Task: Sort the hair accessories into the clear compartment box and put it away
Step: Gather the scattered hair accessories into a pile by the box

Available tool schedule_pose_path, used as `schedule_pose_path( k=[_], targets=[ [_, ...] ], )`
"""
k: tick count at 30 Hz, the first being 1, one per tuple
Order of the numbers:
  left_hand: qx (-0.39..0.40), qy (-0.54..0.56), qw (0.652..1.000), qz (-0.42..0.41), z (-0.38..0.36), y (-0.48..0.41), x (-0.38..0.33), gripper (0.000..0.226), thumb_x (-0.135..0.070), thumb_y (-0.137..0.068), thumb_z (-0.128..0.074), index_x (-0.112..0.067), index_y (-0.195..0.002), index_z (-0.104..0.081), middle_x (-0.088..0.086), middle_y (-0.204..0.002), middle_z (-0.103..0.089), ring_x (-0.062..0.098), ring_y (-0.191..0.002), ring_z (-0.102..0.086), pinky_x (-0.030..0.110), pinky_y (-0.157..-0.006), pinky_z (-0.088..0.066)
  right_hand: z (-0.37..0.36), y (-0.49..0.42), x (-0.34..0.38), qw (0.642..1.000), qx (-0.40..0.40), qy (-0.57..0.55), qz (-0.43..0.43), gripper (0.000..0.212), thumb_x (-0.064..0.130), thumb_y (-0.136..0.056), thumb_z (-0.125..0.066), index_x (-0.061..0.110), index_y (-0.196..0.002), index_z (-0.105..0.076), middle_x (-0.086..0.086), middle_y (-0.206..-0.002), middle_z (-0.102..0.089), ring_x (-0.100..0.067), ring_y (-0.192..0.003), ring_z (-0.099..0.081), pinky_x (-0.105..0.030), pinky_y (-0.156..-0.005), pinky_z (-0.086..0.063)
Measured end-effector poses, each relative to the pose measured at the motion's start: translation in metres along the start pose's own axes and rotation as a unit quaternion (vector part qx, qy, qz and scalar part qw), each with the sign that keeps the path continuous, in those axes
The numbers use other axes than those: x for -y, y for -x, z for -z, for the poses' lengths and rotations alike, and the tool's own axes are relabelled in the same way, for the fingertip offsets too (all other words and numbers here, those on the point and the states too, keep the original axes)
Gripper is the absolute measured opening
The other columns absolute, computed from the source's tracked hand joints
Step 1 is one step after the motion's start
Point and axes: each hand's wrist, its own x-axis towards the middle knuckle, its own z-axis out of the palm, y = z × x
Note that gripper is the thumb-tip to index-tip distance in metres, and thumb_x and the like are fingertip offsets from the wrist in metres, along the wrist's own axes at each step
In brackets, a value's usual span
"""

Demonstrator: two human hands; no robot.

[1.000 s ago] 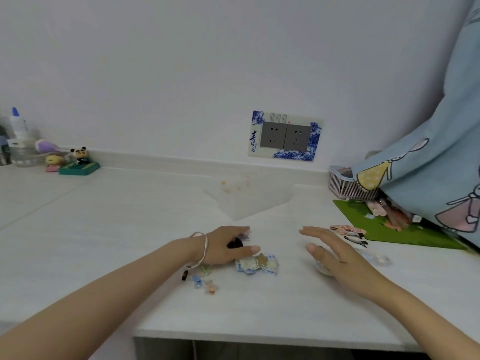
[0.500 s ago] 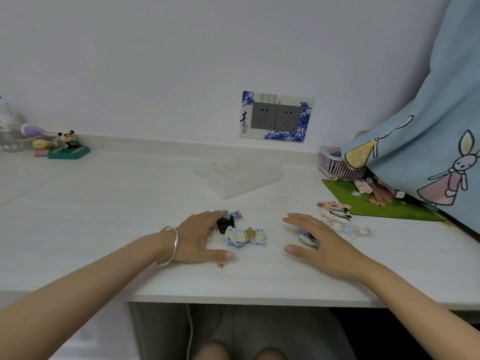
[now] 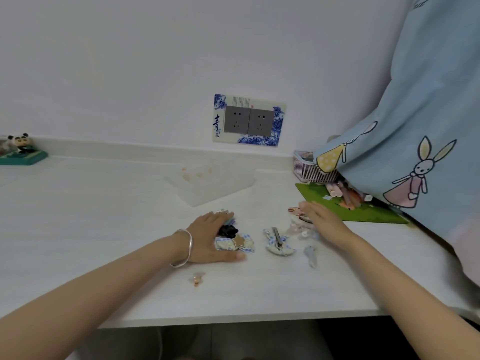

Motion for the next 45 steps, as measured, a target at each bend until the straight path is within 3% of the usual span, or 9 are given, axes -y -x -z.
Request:
schedule_pose_path(
  k=[2, 7, 11, 19, 24, 29, 34, 40, 45],
  targets=[
    [0.005, 0.007, 1.0, 0.004, 0.0, -0.001, -0.001, 0.129, -0.098, -0.037, -0.028, -0.03, -0.144, -0.004, -0.006, -0.154, -0.011, 0.02, -0.142, -0.005, 0.041, -0.115, -0.01, -0.008, -0.003, 0.007, 0.999, 0.038, -0.013, 0.023, 0.039, 0.057, -0.093, -0.034, 0.04, -0.116, -0.06, 0.013, -0.138, -0.051, -0.004, -0.127, -0.041, -0.032, -0.11, -0.028],
    [0.042, 0.015, 0.999, 0.003, 0.01, 0.002, -0.002, 0.138, -0.098, -0.029, -0.032, -0.031, -0.144, 0.003, -0.006, -0.155, 0.0, 0.019, -0.142, 0.008, 0.035, -0.114, 0.0, -0.035, 0.003, 0.034, 0.995, 0.072, 0.0, 0.066, 0.041, 0.061, -0.09, -0.035, 0.041, -0.118, -0.059, 0.013, -0.14, -0.048, -0.011, -0.127, -0.046, -0.037, -0.108, -0.035],
    [0.034, 0.013, 0.999, -0.001, 0.011, -0.002, -0.001, 0.142, -0.099, -0.027, -0.032, -0.025, -0.144, -0.002, -0.001, -0.153, -0.013, 0.021, -0.141, -0.01, 0.038, -0.115, -0.01, -0.058, 0.018, 0.068, 0.992, 0.083, -0.045, 0.083, 0.052, 0.065, -0.087, -0.034, 0.033, -0.121, -0.057, 0.014, -0.138, -0.048, -0.008, -0.08, -0.058, -0.032, -0.08, -0.046],
    [0.022, 0.031, 0.999, -0.029, 0.026, 0.021, -0.006, 0.131, -0.096, -0.038, -0.035, -0.028, -0.144, 0.001, -0.003, -0.153, -0.013, 0.018, -0.14, -0.012, 0.041, -0.114, -0.016, -0.044, 0.036, 0.075, 0.973, 0.142, -0.165, 0.083, 0.058, 0.068, -0.082, -0.042, 0.039, -0.132, -0.044, 0.015, -0.141, -0.043, -0.005, -0.13, -0.038, -0.028, -0.106, -0.031],
    [0.08, 0.013, 0.996, -0.03, 0.034, 0.071, 0.009, 0.122, -0.087, -0.044, -0.055, -0.048, -0.133, 0.018, -0.013, -0.153, 0.01, 0.012, -0.141, 0.009, 0.043, -0.116, -0.005, -0.016, 0.074, 0.037, 0.98, 0.168, -0.042, 0.099, 0.089, 0.067, -0.067, -0.061, 0.051, -0.14, -0.015, 0.025, -0.153, -0.008, 0.005, -0.139, -0.009, -0.027, -0.113, -0.014],
    [0.082, -0.032, 0.996, 0.016, 0.021, 0.062, 0.007, 0.128, -0.086, -0.044, -0.053, -0.041, -0.136, 0.025, -0.004, -0.153, 0.021, 0.019, -0.14, 0.018, 0.038, -0.112, 0.004, -0.033, 0.078, 0.039, 0.976, 0.168, 0.068, 0.119, 0.113, 0.078, -0.049, -0.067, 0.058, -0.138, 0.0, 0.02, -0.156, 0.011, -0.005, -0.144, 0.004, -0.041, -0.119, -0.011],
    [0.071, -0.006, 0.997, 0.014, 0.017, 0.034, -0.01, 0.126, -0.079, -0.051, -0.06, -0.034, -0.14, 0.019, 0.002, -0.155, 0.012, 0.022, -0.142, 0.01, 0.04, -0.113, 0.001, -0.056, 0.07, 0.059, 0.969, 0.176, 0.113, 0.134, 0.116, 0.081, -0.05, -0.062, 0.053, -0.141, 0.004, 0.013, -0.158, 0.012, -0.011, -0.145, 0.014, -0.043, -0.119, -0.005],
    [0.005, 0.057, 0.998, -0.029, 0.006, 0.016, -0.008, 0.136, -0.096, -0.038, -0.039, -0.02, -0.145, -0.003, 0.001, -0.154, -0.014, 0.019, -0.14, -0.013, 0.041, -0.115, -0.016, -0.069, 0.069, 0.069, 0.969, 0.159, 0.097, 0.163, 0.106, 0.082, -0.055, -0.059, 0.056, -0.139, 0.0, 0.016, -0.158, 0.008, -0.013, -0.145, 0.013, -0.045, -0.119, -0.004],
    [-0.06, 0.135, 0.988, -0.044, 0.025, 0.027, 0.003, 0.12, -0.09, -0.047, -0.042, -0.027, -0.144, -0.009, -0.002, -0.151, -0.018, 0.012, -0.137, -0.015, 0.03, -0.111, -0.018, -0.051, 0.063, 0.064, 0.974, 0.185, -0.036, 0.124, 0.09, 0.075, -0.058, -0.063, 0.067, -0.13, -0.009, 0.022, -0.156, 0.003, -0.004, -0.144, 0.001, -0.041, -0.119, -0.01]
  ],
)
